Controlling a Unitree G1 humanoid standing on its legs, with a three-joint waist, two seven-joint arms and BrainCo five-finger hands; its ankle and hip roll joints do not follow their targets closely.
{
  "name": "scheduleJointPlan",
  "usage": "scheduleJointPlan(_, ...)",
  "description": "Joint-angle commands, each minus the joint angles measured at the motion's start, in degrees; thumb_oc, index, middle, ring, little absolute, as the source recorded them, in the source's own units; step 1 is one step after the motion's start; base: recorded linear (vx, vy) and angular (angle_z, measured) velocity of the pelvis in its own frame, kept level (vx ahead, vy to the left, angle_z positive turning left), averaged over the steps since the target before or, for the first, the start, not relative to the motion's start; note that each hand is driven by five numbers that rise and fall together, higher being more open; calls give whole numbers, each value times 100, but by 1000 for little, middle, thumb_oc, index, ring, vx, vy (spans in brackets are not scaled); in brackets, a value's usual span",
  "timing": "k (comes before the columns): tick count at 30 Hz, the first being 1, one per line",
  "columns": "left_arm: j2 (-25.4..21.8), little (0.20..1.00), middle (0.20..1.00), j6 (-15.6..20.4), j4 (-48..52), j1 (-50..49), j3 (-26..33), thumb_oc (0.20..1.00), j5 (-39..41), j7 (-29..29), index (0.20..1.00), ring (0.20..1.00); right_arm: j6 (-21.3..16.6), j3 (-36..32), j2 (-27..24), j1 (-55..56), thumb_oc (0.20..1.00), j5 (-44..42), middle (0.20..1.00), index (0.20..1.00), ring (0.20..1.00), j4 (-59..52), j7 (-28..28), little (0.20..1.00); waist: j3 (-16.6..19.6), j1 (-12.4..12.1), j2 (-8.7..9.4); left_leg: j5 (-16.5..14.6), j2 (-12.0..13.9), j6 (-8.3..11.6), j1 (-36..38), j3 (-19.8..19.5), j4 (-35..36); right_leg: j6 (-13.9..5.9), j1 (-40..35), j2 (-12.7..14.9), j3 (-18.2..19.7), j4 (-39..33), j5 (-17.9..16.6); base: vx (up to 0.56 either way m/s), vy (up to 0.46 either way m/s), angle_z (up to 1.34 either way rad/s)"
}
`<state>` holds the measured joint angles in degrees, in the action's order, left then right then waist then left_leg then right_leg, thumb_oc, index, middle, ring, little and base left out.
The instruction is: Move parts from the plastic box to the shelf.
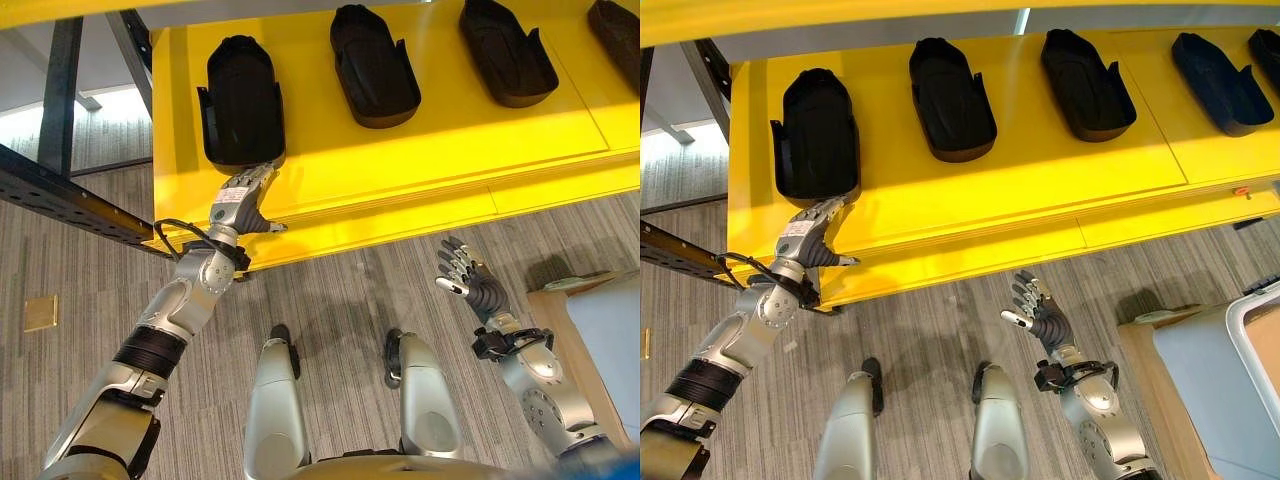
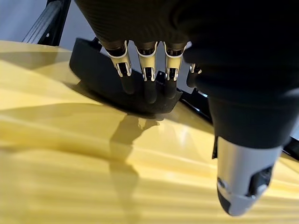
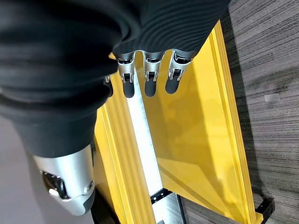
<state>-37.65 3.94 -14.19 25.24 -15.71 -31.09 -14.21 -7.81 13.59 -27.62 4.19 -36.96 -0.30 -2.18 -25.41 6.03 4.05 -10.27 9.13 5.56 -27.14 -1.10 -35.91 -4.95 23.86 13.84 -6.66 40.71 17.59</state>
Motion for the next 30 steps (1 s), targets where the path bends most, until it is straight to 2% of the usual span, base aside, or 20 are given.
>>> scheduleJointPlan(1, -179, 1000, 1000, 22, -271, 344, 17, 1000, -164, -347, 1000, 1000, -174, -158, -81, 4, 1000, -106, 1000, 1000, 1000, -199, -135, 1000, 305, 23, -54, 93, 414, -17, 77, -114, 229, -56, -466, 314, 227, -445, -331, 1, 8, -6)
scheduleJointPlan(30, -276, 1000, 1000, -126, -1182, 1306, -333, 1000, -30, -680, 1000, 1000, -248, -67, -218, 111, 1000, -164, 1000, 1000, 1000, -256, -202, 1000, 353, 145, -34, 64, 437, -8, -31, -78, 88, -53, -324, 291, 343, -336, -318, 0, 1, -1)
